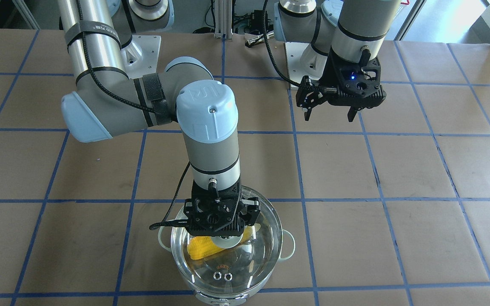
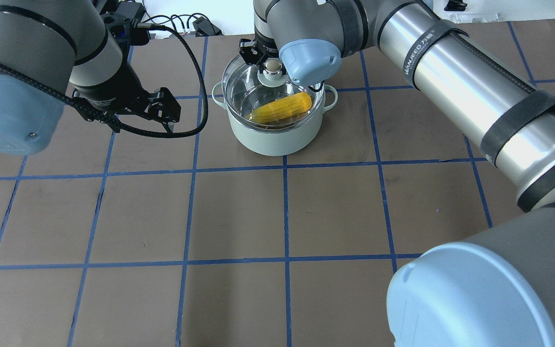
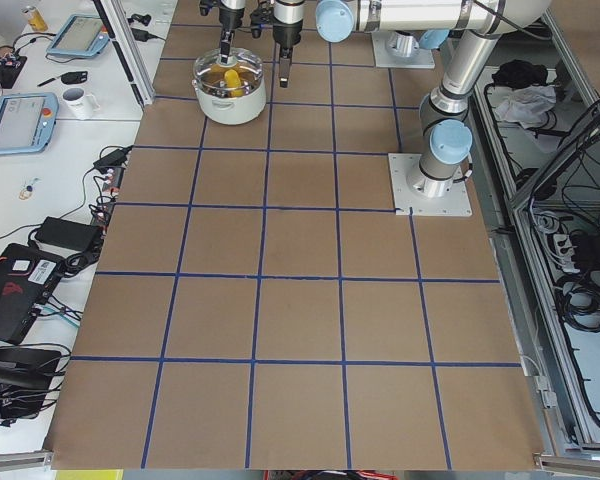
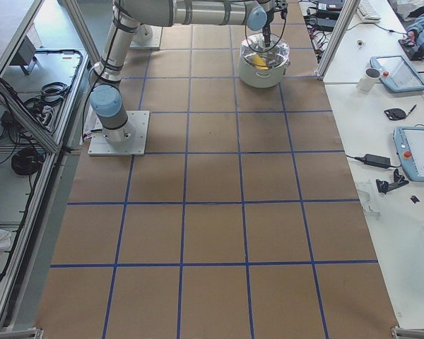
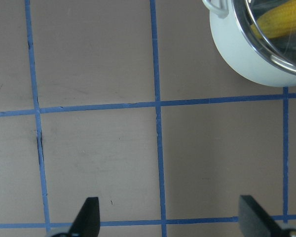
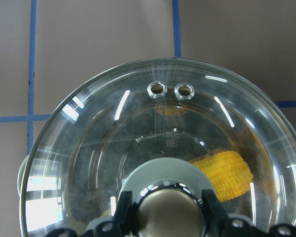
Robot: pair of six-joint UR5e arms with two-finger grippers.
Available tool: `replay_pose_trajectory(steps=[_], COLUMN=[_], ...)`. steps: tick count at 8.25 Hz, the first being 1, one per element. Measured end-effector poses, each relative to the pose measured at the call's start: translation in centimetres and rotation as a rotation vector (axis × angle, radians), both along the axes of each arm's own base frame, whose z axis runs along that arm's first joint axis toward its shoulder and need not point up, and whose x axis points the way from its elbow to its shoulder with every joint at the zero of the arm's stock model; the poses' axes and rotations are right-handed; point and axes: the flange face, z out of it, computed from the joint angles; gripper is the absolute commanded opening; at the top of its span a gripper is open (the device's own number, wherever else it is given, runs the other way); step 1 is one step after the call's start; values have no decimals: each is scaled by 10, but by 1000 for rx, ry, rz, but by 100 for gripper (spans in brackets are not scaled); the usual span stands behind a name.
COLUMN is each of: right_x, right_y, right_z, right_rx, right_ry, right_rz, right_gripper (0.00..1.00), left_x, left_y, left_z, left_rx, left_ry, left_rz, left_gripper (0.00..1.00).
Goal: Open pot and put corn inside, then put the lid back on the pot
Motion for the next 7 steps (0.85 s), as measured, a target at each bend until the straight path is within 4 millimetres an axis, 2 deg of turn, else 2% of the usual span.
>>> replay_pose_trajectory(steps=[4, 7], right_x=[0, 0], right_y=[-1, 0], right_z=[-10, -11], right_rx=[14, 12], right_ry=[9, 18], right_rz=[9, 24], right_gripper=[49, 48], left_x=[-3, -3], left_y=[3, 5], left_z=[1, -13], left_rx=[1, 27], left_ry=[2, -1], left_rz=[-8, -20], left_gripper=[100, 100])
